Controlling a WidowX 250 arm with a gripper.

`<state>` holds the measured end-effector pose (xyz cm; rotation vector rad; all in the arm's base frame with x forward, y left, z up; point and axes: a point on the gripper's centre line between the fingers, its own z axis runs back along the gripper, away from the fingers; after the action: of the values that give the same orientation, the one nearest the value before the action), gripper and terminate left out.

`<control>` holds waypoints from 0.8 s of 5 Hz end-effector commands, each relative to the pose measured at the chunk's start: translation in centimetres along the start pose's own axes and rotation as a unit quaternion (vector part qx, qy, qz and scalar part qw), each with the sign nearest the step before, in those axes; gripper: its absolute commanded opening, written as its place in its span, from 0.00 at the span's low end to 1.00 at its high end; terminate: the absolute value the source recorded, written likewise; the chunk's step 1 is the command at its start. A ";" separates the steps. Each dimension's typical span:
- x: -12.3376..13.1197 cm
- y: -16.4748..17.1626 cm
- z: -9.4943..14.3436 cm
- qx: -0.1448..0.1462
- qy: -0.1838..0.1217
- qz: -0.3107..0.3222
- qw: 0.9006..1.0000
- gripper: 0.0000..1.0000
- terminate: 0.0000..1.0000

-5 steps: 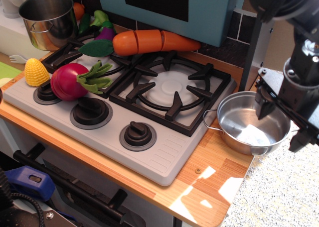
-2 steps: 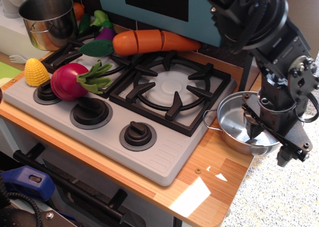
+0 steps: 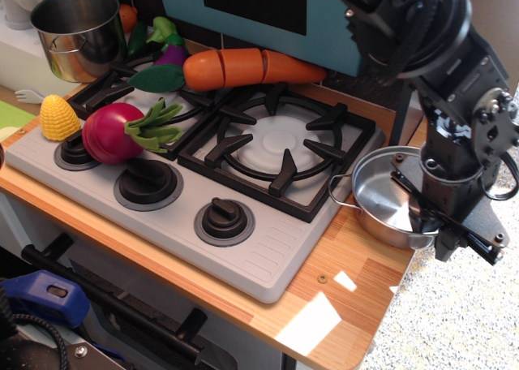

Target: Put pot or pan on stove

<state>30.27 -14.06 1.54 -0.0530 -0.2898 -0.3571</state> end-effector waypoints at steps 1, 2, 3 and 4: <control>1.2 -1.0 1.5 0.012 -0.006 0.016 1.000 0.00 0.00; 1.2 -1.1 4.7 0.046 0.039 0.013 0.998 0.00 0.00; 0.1 -0.5 7.3 0.086 0.069 0.001 0.994 0.00 0.00; -1.0 1.3 8.8 0.111 0.078 -0.025 0.990 0.00 0.00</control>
<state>26.97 -9.77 8.35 0.2302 -0.1355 -0.4348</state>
